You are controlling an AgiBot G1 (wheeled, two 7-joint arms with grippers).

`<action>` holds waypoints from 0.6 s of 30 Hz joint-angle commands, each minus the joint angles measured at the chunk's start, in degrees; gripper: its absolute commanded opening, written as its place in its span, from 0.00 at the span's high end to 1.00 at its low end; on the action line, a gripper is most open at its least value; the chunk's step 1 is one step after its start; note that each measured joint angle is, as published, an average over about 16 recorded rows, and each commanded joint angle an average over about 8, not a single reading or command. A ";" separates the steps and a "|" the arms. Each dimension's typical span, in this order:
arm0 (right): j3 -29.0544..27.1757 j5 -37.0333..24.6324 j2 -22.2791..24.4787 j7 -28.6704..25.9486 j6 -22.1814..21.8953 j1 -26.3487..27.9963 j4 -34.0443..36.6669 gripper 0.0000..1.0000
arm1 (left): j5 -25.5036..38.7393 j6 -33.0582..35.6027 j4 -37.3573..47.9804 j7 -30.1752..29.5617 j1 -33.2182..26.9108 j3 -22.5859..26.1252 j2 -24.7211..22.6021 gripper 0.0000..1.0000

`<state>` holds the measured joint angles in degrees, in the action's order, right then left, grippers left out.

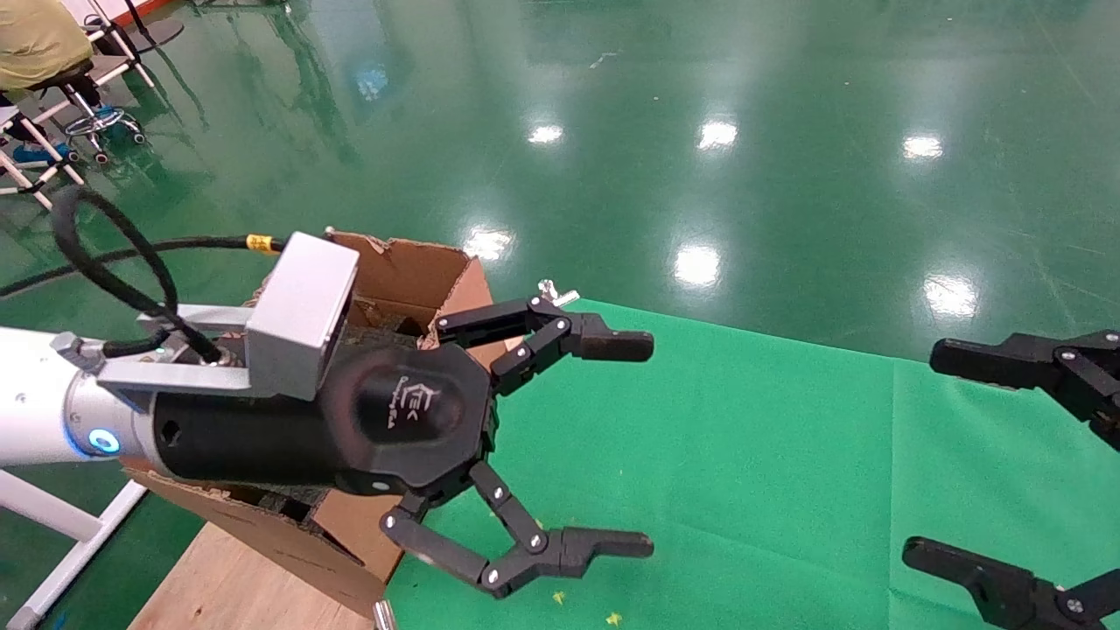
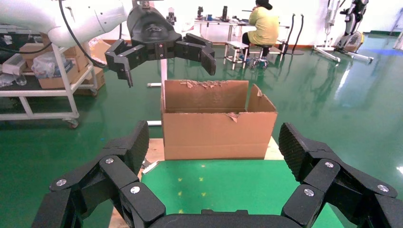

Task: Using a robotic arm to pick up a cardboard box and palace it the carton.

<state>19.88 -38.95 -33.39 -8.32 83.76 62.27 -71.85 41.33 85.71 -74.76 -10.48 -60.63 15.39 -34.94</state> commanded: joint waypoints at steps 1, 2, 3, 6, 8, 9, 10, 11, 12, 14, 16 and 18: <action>0.00 0.00 0.00 0.00 -0.01 0.00 0.00 0.00 | -0.29 0.01 -0.66 0.16 0.53 -0.36 0.05 0.00; 0.00 0.01 0.00 0.00 -0.01 0.00 0.00 0.00 | -0.27 0.00 -0.53 0.13 0.44 -0.30 0.04 0.00; 0.00 0.01 0.00 0.00 -0.01 0.00 0.00 0.00 | -0.24 0.00 -0.39 0.10 0.34 -0.24 0.04 0.00; 0.00 0.01 0.00 0.00 -0.01 0.00 0.00 0.00 | -0.10 0.00 -0.02 0.03 0.04 -0.05 0.02 0.00; 0.00 0.01 0.00 0.00 -0.01 0.00 0.00 0.00 | -0.01 -0.01 0.17 -0.02 -0.11 0.05 0.01 0.00; 0.00 0.01 0.00 0.00 -0.01 0.00 0.00 0.00 | 0.03 -0.01 0.26 -0.04 -0.18 0.10 0.01 0.00; 0.00 0.01 0.00 0.00 -0.01 0.00 0.00 0.00 | 0.07 -0.01 0.33 -0.06 -0.24 0.14 0.00 0.00; 0.00 0.01 0.00 0.00 -0.01 0.00 0.00 0.00 | 0.11 -0.01 0.41 -0.08 -0.29 0.18 0.00 0.00; 0.00 0.01 0.00 0.00 -0.01 0.00 0.00 0.00 | 0.15 -0.02 0.48 -0.10 -0.35 0.22 0.00 0.00; 0.00 0.01 0.00 0.00 -0.01 0.00 0.00 0.00 | 0.20 -0.02 0.59 -0.13 -0.44 0.28 -0.01 0.00; 0.00 0.01 0.00 0.00 -0.01 0.00 0.00 0.00 | 0.25 -0.03 0.69 -0.16 -0.52 0.34 -0.02 0.00; 0.00 0.01 0.00 0.00 -0.01 0.00 0.00 0.00 | 0.30 -0.03 0.78 -0.18 -0.58 0.39 -0.03 0.00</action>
<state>19.88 -38.94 -33.39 -8.32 83.76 62.27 -71.85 41.61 85.68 -74.01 -10.65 -61.19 15.77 -34.97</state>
